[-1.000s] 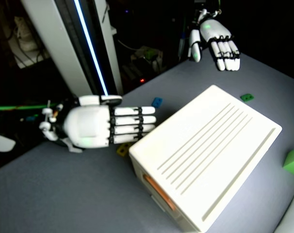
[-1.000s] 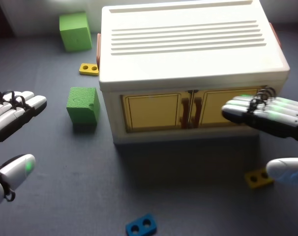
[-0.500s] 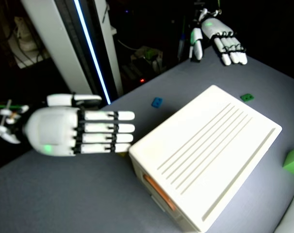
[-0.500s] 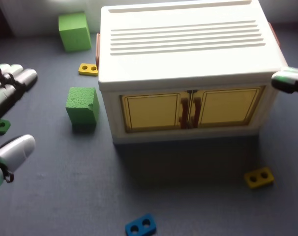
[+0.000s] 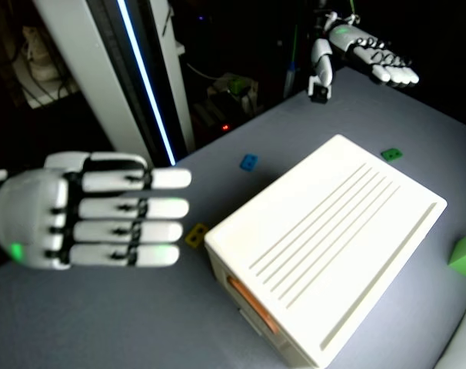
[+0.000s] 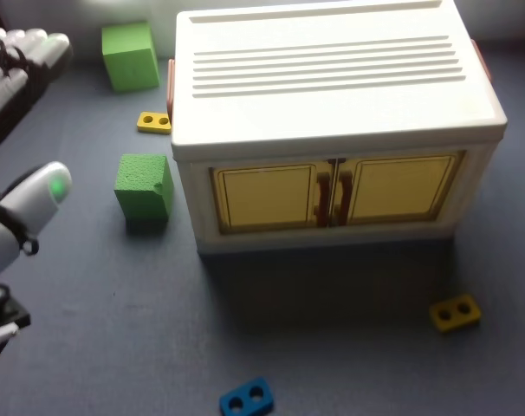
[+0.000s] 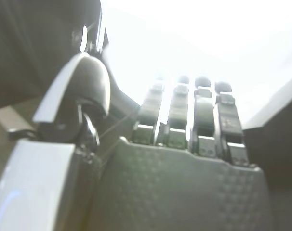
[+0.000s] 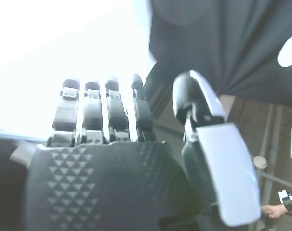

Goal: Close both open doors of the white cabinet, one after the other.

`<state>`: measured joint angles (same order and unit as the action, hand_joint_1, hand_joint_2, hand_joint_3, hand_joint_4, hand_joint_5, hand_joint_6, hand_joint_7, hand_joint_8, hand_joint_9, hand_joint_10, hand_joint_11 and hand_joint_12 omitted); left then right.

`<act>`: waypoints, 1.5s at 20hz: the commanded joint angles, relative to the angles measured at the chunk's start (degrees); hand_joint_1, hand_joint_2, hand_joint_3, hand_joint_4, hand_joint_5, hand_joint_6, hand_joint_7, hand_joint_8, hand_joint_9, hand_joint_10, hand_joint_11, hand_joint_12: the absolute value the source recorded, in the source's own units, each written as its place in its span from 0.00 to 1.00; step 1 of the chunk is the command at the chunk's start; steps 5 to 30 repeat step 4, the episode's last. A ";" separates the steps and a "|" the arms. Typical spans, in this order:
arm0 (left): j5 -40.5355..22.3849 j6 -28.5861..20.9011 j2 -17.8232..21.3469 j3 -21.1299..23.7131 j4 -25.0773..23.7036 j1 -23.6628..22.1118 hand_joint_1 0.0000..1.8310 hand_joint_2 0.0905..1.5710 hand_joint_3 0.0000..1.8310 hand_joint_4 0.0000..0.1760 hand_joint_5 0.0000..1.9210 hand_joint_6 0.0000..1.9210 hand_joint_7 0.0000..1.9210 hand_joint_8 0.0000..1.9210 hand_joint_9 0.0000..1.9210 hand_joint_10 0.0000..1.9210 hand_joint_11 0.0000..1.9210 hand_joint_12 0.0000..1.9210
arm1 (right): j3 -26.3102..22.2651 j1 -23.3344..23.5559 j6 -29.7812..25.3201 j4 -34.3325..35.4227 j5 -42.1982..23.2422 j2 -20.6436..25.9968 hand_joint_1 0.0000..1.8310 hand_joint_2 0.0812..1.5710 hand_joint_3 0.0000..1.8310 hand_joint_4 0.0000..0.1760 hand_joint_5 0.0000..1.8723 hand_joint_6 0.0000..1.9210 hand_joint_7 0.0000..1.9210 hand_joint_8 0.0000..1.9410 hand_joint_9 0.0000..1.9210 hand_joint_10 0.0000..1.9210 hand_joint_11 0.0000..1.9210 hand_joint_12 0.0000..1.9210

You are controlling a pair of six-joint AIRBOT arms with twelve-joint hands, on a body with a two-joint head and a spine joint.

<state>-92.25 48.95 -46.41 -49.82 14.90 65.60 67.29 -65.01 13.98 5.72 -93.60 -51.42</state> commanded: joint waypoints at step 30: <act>-6.97 -7.52 -2.05 -2.98 -1.62 -2.53 0.16 0.96 0.00 0.00 0.00 0.00 0.00 0.00 0.00 0.00 0.00 0.00 | 0.23 3.29 0.09 -0.05 -7.40 0.07 0.61 0.78 0.00 0.00 0.21 0.01 0.12 0.00 0.10 0.00 0.09 0.00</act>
